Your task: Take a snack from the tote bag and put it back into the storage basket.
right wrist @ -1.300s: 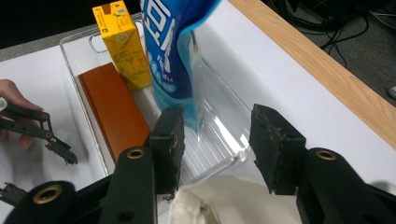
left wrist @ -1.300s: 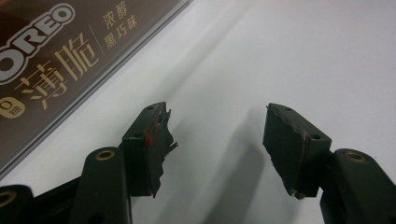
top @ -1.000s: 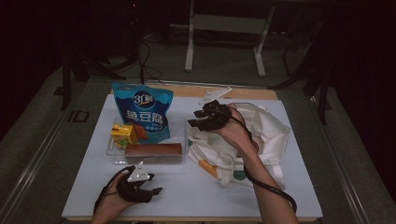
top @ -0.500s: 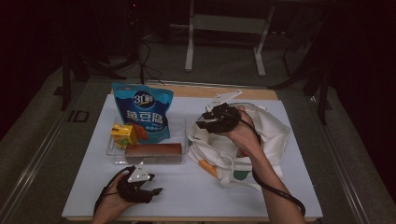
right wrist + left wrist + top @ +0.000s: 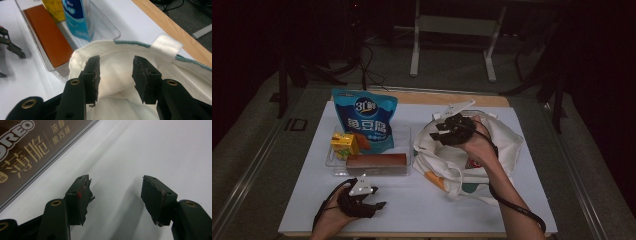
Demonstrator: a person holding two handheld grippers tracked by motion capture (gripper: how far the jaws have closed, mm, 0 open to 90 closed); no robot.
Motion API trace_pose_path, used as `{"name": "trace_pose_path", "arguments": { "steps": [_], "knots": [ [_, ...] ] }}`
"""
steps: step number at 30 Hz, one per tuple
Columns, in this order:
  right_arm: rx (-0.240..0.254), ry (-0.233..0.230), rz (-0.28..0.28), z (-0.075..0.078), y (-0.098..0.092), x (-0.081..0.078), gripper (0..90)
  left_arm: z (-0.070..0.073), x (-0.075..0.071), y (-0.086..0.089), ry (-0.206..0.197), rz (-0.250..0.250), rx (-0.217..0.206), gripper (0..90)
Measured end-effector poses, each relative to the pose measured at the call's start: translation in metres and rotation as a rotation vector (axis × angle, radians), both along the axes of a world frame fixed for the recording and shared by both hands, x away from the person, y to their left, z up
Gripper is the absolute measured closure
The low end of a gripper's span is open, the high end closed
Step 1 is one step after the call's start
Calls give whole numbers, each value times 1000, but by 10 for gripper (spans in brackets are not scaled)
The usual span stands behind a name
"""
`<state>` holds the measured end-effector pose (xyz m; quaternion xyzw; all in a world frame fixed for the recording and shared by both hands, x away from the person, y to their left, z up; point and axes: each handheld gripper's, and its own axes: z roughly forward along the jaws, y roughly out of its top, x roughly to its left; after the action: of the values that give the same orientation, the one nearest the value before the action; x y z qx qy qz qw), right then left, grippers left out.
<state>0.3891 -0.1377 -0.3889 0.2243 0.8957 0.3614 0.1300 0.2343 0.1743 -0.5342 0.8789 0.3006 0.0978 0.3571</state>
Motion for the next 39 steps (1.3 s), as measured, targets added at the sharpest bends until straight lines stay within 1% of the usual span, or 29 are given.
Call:
{"name": "trace_pose_path", "arguments": {
  "steps": [8,14,22,25,27,29,33,39],
  "knots": [
    [-25,13,-10,-4,-8,1,571,0,0,0,1,-1,-1,402],
    [-57,25,-18,-9,-15,3,566,0,0,0,3,-1,-2,402],
    [-87,43,-24,-15,-21,4,551,0,-1,-1,3,-2,-3,402],
    [-107,45,-25,-18,-24,5,546,0,-1,-1,4,-3,-3,402],
    [-109,51,-28,-20,-26,5,545,0,-1,-1,3,-3,-2,402],
    [-129,54,-36,-21,-28,5,542,0,-1,-1,2,-3,-2,402],
    [-145,51,-33,-22,-32,6,539,1,-1,-1,-3,-1,-2,402],
    [-178,63,-43,-25,-41,5,529,1,-1,-1,-2,-1,0,402]
  ]
}}
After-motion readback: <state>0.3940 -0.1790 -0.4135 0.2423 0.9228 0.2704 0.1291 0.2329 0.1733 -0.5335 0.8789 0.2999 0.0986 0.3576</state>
